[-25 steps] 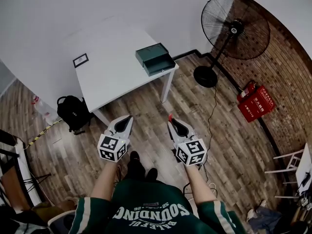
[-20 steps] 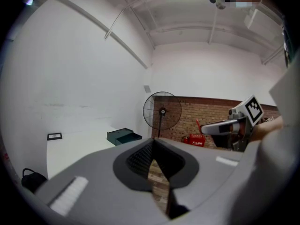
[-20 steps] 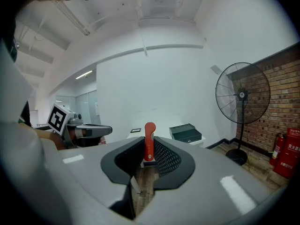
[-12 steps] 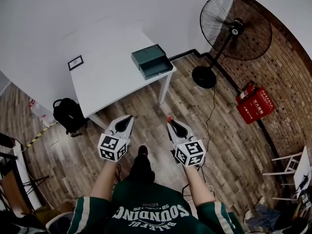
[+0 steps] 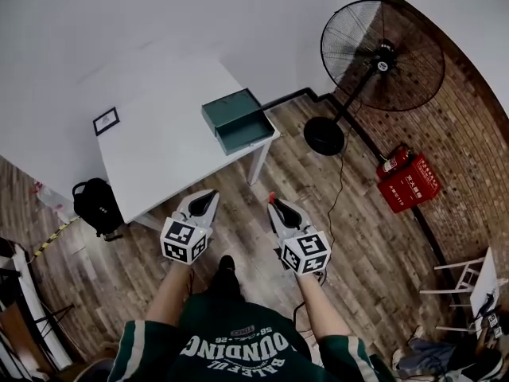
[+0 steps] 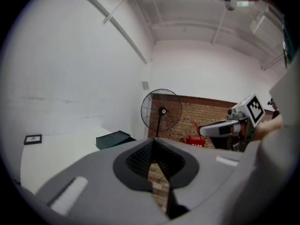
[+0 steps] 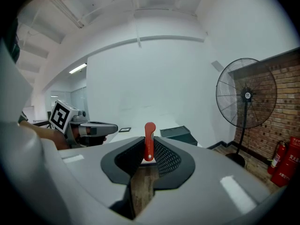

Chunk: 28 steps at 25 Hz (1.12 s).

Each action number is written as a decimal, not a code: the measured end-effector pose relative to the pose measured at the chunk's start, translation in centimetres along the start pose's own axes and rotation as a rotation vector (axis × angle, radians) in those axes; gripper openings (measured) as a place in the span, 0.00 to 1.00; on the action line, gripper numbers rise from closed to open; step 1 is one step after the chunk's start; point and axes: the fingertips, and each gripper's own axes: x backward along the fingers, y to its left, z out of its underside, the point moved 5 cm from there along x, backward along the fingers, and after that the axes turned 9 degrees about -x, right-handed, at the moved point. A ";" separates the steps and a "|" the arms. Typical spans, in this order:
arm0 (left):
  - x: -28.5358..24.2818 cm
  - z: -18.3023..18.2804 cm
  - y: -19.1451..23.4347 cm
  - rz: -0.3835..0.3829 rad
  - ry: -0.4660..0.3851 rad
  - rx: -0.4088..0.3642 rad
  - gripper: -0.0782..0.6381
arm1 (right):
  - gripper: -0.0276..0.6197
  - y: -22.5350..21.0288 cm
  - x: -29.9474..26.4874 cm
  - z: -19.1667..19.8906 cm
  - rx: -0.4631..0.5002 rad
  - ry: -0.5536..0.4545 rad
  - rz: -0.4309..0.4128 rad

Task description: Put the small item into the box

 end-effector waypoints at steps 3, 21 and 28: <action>-2.7 -0.6 2.2 0.020 0.002 0.001 0.18 | 0.13 -1.4 -2.7 -1.5 0.001 -0.004 0.016; -14.1 -1.1 11.9 0.067 0.045 0.020 0.18 | 0.13 -8.3 -15.4 -5.9 -0.017 0.018 0.046; -19.0 -1.2 15.4 0.013 0.080 0.040 0.18 | 0.13 -12.5 -21.8 -7.7 -0.015 0.053 -0.015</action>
